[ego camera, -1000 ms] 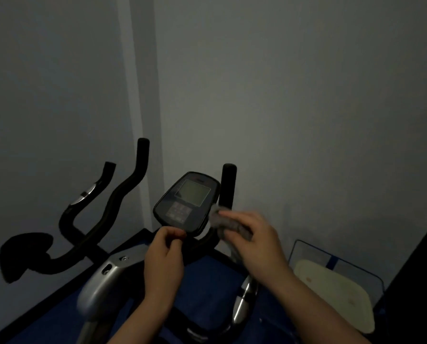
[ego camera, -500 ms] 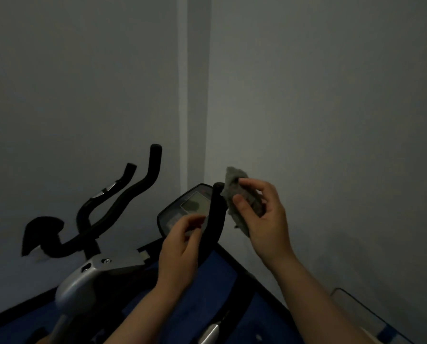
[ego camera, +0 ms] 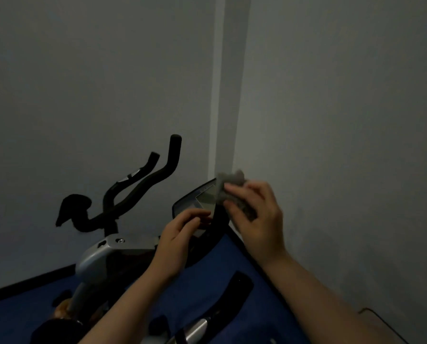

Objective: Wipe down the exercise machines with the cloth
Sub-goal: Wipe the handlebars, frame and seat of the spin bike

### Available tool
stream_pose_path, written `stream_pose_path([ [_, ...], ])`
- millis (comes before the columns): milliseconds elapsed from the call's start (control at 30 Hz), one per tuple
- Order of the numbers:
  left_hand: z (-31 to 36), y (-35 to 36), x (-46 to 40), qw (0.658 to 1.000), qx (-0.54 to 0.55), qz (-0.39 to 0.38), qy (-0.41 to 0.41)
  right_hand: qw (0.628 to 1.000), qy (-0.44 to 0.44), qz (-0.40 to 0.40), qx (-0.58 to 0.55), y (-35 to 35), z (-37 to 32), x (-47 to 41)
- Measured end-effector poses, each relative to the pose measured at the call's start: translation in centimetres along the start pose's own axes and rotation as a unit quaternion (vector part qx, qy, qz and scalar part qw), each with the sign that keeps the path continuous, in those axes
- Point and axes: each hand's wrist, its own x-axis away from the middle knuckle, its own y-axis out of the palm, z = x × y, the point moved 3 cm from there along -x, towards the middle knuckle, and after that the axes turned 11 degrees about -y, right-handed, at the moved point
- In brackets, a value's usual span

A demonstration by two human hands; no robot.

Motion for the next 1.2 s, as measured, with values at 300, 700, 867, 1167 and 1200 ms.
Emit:
stream_pose_path([
  [300,-0.3,-0.4,-0.1,1.000,0.008,0.031,-0.001,0.989,0.080,0.085,-0.091,0.0,0.7,1.2],
  [700,-1.2,-0.5,0.6,0.998,-0.028,0.058,0.014,0.969,0.169,0.042,-0.173,1.6,1.1,4.0],
  [867,-1.3,-0.6,0.5,0.999,-0.033,0.037,0.006,0.969,0.137,-0.092,-0.184,1.2,0.8,6.5],
  [1167,-0.7,-1.3,0.7,0.999,-0.040,0.004,-0.002,0.966,0.171,-0.131,-0.140,1.0,0.2,5.6],
  [1200,-0.7,-1.5,0.7,0.999,-0.045,-0.003,-0.003,0.961,0.191,-0.141,-0.143,0.1,0.4,5.3],
])
